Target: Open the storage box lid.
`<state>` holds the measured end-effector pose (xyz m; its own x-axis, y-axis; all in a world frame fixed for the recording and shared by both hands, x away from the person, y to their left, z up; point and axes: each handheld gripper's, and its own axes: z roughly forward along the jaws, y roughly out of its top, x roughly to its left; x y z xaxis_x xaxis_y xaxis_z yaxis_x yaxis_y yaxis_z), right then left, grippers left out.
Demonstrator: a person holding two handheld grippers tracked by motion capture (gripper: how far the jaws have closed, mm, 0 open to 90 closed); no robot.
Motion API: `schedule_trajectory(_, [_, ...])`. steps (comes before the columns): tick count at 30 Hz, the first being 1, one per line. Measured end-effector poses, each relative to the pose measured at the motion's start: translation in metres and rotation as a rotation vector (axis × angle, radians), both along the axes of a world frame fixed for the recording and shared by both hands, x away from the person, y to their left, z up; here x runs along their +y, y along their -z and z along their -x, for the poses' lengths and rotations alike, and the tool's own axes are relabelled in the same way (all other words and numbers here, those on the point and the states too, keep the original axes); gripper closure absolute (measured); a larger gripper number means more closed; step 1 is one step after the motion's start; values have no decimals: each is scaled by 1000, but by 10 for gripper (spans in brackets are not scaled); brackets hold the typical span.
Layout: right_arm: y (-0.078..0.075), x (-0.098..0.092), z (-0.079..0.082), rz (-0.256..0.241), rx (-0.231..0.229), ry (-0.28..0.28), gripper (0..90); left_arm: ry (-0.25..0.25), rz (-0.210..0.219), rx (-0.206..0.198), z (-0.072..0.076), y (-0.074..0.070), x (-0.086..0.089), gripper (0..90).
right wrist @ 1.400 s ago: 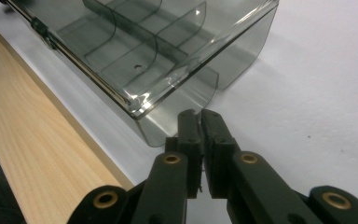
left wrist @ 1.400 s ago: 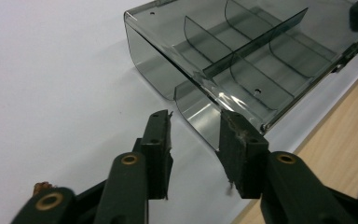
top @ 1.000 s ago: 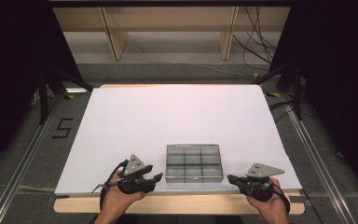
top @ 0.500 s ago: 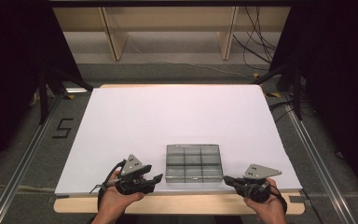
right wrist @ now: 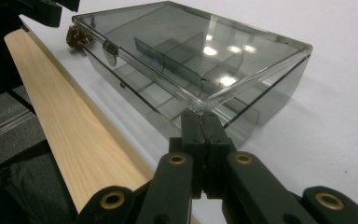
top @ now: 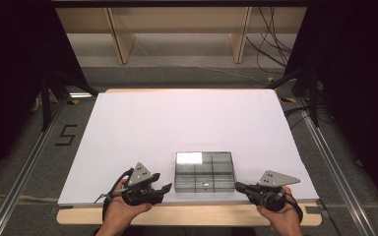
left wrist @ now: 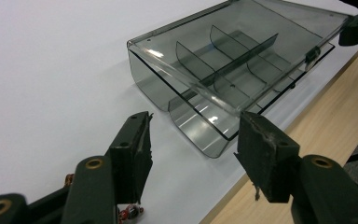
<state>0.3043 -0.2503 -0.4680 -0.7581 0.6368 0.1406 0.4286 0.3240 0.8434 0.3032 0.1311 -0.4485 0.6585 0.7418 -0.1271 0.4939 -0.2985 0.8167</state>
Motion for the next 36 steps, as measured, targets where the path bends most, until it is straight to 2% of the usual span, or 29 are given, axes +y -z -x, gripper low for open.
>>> schedule_trajectory(1, [-1, 1, 1, -3, 5, 13, 900, 11, -18, -2, 0, -1, 1, 439])
schedule_trajectory(2, [-2, 2, 0, -10, -1, 15, 900, 14, -10, -6, 1, -1, -1, 440])
schedule_trajectory(3, [-3, 2, -1, -21, -4, 0, 900, 30, -27, 4, 1, -2, -1, 437])
schedule_trajectory(5, [-4, 3, -3, -22, -30, 6, 900, 34, -34, -10, 2, -3, -2, 431])
schedule_trajectory(6, [-6, 3, -2, -29, 1, -1, 900, 51, -55, -22, 0, -4, -1, 430])
schedule_trajectory(7, [-6, 4, -3, -52, 9, 3, 900, 45, -54, -17, 0, -4, -2, 426])
schedule_trajectory(9, [-7, 4, -6, -51, -21, -14, 900, 32, -47, -19, -3, -4, -3, 417])
schedule_trajectory(10, [-9, 3, -7, -46, -34, -1, 900, 18, -65, -19, -3, -6, -4, 410])
schedule_trajectory(12, [-12, 2, -8, -38, -35, 7, 900, 27, -73, -41, -6, -7, -5, 402])
schedule_trajectory(13, [-14, 4, -10, -66, -37, 5, 900, 42, -96, -52, -8, -9, -5, 400])
schedule_trajectory(14, [-14, 4, -10, -66, -37, 5, 900, 28, -100, -59, -9, -11, -7, 400])
schedule_trajectory(15, [-17, 4, -13, -55, -57, -2, 900, 44, -114, -69, -13, -14, -9, 399])
schedule_trajectory(17, [-18, 4, -14, -61, -58, 4, 900, 49, -118, -78, -16, -16, -10, 399])
schedule_trajectory(18, [-19, 6, -14, -69, -42, 3, 900, 54, -121, -95, -19, -17, -12, 400])
schedule_trajectory(20, [-22, 7, -17, -51, -51, 9, 900, 45, -125, -92, -24, -19, -15, 404])
schedule_trajectory(21, [-23, 7, -21, -47, -74, -11, 900, 48, -127, -110, -27, -20, -16, 404])
schedule_trajectory(22, [-26, 9, -21, -54, -52, 6, 900, 47, -125, -112, -30, -20, -17, 410])
schedule_trajectory(23, [-26, 9, -21, -54, -52, 6, 900, 64, -141, -129, -34, -20, -16, 410])
schedule_trajectory(24, [-26, 10, -23, -71, -62, 0, 900, 49, -127, -119, -36, -19, -18, 416])
schedule_trajectory(25, [-28, 9, -26, -60, -77, -8, 900, 51, -134, -118, -38, -18, -18, 417])
schedule_trajectory(26, [-29, 10, -26, -70, -61, -1, 900, 58, -143, -129, -41, -18, -19, 419])
schedule_trajectory(28, [-31, 11, -28, -80, -61, -3, 900, 50, -142, -135, -44, -17, -20, 422])
schedule_trajectory(29, [-32, 9, -31, -60, -93, -8, 900, 59, -144, -138, -47, -17, -20, 422])
schedule_trajectory(30, [-33, 11, -31, -69, -71, -2, 900, 45, -128, -134, -49, -16, -20, 424])
schedule_trajectory(32, [-34, 12, -34, -74, -94, 4, 900, 62, -97, -134, -53, -15, -20, 423])
schedule_trajectory(33, [-35, 11, -35, -74, -86, -6, 900, 56, -98, -133, -54, -14, -20, 425])
schedule_trajectory(34, [-36, 11, -35, -54, -99, 5, 900, 61, -102, -137, -55, -13, -21, 426])
schedule_trajectory(35, [-37, 12, -34, -63, -65, 12, 900, 54, -98, -136, -56, -13, -22, 428])
schedule_trajectory(36, [-37, 12, -37, -65, -95, 7, 900, 55, -87, -151, -57, -12, -22, 434])
